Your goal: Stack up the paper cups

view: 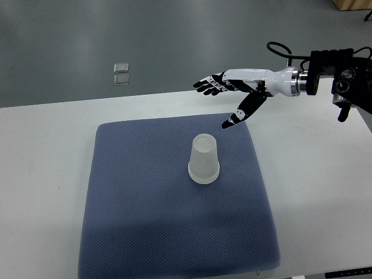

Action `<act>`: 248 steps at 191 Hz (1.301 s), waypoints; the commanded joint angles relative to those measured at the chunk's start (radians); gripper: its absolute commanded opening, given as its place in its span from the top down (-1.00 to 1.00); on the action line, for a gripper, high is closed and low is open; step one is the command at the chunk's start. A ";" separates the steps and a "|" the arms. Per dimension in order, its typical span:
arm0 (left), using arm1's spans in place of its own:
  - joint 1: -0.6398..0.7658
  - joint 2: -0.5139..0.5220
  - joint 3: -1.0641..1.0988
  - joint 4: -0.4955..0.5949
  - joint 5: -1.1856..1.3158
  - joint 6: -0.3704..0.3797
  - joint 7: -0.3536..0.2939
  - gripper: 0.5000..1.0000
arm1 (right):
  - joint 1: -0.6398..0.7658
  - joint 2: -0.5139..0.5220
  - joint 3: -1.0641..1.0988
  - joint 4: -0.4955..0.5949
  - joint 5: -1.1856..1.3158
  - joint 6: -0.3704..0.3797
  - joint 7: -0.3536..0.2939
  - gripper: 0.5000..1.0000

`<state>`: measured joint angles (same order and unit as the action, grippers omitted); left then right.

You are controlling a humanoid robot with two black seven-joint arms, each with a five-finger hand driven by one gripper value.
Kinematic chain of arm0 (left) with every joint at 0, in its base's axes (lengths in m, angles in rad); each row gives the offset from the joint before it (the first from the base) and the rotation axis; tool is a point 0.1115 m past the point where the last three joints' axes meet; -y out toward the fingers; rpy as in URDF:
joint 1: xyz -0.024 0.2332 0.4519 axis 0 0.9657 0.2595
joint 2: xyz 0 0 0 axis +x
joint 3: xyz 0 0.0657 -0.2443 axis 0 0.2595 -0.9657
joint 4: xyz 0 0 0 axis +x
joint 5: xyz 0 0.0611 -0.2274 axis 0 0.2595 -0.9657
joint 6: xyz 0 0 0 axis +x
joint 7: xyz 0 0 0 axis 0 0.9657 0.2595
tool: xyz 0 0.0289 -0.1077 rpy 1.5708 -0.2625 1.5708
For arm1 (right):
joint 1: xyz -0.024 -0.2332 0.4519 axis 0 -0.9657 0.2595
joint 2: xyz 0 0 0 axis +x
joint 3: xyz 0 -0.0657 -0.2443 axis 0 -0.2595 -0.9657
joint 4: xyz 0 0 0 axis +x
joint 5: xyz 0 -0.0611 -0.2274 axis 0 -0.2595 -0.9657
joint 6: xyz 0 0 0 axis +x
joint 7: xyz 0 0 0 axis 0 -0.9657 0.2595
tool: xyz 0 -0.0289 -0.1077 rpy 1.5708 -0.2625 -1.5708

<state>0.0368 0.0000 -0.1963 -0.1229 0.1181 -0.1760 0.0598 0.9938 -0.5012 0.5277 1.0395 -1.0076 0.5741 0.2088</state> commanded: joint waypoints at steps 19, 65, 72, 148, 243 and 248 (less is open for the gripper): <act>0.000 0.000 0.000 -0.001 0.000 0.000 0.000 -1.00 | -0.012 0.021 0.028 -0.156 0.277 0.015 -0.066 -0.69; 0.000 0.000 0.000 0.000 0.000 0.000 0.000 -1.00 | -0.050 0.079 0.037 -0.263 0.669 -0.010 -0.238 -0.69; 0.000 0.000 0.000 -0.001 0.000 0.000 0.000 -1.00 | -0.060 0.082 0.037 -0.276 0.730 -0.014 -0.244 -0.69; 0.000 0.000 0.000 0.000 0.000 0.001 0.000 -1.00 | -0.103 0.196 0.037 -0.478 1.043 -0.040 -0.327 -0.69; 0.000 0.000 0.000 0.000 0.000 0.001 0.000 -1.00 | -0.122 0.230 0.048 -0.489 1.052 -0.045 -0.304 -0.70; 0.000 0.000 0.000 -0.001 0.000 0.000 0.000 -1.00 | -0.124 0.230 0.051 -0.489 1.054 -0.045 -0.304 -0.70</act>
<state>0.0368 0.0000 -0.1964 -0.1230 0.1181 -0.1760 0.0598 0.8730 -0.2723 0.5691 0.5509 0.0439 0.5254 -0.0961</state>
